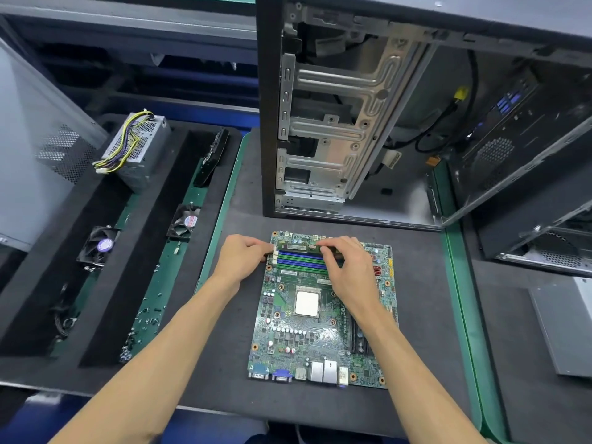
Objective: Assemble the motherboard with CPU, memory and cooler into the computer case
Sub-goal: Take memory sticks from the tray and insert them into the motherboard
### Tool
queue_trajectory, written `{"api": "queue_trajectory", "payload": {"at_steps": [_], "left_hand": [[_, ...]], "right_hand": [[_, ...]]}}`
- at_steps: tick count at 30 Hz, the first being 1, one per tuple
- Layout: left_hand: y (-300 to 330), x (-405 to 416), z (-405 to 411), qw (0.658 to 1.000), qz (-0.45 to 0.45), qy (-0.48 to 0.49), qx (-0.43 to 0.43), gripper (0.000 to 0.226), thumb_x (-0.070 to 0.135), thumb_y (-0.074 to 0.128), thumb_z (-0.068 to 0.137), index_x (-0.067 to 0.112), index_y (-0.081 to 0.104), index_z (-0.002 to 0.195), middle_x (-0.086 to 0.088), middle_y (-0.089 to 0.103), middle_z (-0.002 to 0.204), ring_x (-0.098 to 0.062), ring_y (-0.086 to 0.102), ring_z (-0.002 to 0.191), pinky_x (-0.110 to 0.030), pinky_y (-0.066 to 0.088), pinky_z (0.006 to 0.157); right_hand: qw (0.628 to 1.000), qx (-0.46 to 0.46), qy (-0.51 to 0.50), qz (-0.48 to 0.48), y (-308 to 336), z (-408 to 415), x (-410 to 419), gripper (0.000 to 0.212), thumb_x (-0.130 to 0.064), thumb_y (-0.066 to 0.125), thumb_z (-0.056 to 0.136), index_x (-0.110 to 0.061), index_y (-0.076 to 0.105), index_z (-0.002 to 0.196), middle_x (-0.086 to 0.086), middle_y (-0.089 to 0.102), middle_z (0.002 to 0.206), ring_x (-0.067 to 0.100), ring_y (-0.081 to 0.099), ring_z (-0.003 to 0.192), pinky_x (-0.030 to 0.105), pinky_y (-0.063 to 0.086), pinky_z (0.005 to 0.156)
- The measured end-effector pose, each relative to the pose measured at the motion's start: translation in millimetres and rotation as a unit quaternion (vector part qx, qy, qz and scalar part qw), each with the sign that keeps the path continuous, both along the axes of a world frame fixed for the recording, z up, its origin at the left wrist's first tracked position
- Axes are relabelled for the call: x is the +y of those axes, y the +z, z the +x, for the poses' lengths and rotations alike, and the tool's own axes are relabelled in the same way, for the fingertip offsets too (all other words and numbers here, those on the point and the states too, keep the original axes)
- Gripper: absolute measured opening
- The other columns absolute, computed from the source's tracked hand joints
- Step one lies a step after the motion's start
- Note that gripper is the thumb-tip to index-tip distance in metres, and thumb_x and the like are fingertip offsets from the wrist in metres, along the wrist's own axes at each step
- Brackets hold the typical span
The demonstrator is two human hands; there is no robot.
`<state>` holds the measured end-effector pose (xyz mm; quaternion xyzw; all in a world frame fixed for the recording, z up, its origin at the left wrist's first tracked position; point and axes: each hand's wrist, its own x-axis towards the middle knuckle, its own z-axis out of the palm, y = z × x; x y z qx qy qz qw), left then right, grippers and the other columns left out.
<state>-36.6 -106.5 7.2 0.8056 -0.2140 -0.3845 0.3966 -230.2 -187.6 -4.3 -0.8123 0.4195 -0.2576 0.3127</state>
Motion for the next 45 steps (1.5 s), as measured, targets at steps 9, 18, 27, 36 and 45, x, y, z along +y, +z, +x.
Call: {"api": "queue_trajectory", "payload": {"at_steps": [9, 18, 27, 36, 45], "left_hand": [[-1, 1, 2, 1.0, -0.002, -0.001, -0.008, 0.011, 0.018, 0.072, 0.087, 0.02, 0.079, 0.079, -0.002, 0.076, 0.084, -0.018, 0.069, 0.087, -0.025, 0.05, 0.07], [6, -4, -25, 0.89, -0.134, -0.244, -0.361, 0.02, 0.016, 0.061, 0.091, 0.027, 0.066, 0.107, 0.015, 0.058, 0.103, -0.003, 0.047, 0.101, -0.027, 0.027, 0.094], [-1, -19, -44, 0.88, -0.144, -0.303, -0.338, 0.015, 0.014, 0.064, 0.093, 0.02, 0.071, 0.105, 0.008, 0.067, 0.101, -0.011, 0.057, 0.097, -0.031, 0.045, 0.091], [-4, -20, -49, 0.883, -0.14, -0.27, -0.357, 0.014, 0.016, 0.064, 0.094, 0.022, 0.074, 0.102, 0.012, 0.068, 0.098, -0.007, 0.059, 0.094, -0.026, 0.043, 0.088], [-8, -22, -54, 0.876, -0.124, -0.279, -0.373, 0.015, 0.013, 0.065, 0.093, 0.019, 0.076, 0.102, 0.007, 0.071, 0.099, -0.012, 0.063, 0.097, -0.027, 0.041, 0.092]], "right_hand": [[0.998, -0.012, 0.026, -0.061, -9, -4, 6, 0.014, -0.007, 0.069, 0.094, -0.012, 0.076, 0.105, -0.003, 0.071, 0.097, 0.009, 0.056, 0.094, 0.018, 0.044, 0.086], [0.997, -0.032, 0.021, -0.065, -9, -4, 6, 0.015, -0.005, 0.071, 0.092, -0.011, 0.078, 0.105, -0.001, 0.066, 0.096, 0.015, 0.056, 0.093, 0.023, 0.045, 0.084], [0.999, -0.051, 0.001, -0.017, -3, -13, 1, 0.024, -0.018, 0.072, 0.093, -0.018, 0.057, 0.111, -0.008, 0.054, 0.104, 0.008, 0.053, 0.094, 0.018, 0.046, 0.084], [0.995, -0.012, -0.101, -0.023, -15, -55, 0, 0.016, -0.008, 0.06, 0.098, -0.018, 0.072, 0.103, -0.011, 0.063, 0.095, 0.009, 0.048, 0.092, 0.038, 0.048, 0.089], [0.994, -0.013, -0.108, 0.005, -16, -55, 3, 0.018, -0.01, 0.06, 0.098, -0.017, 0.073, 0.107, -0.008, 0.067, 0.099, 0.012, 0.052, 0.098, 0.04, 0.049, 0.092]]}}
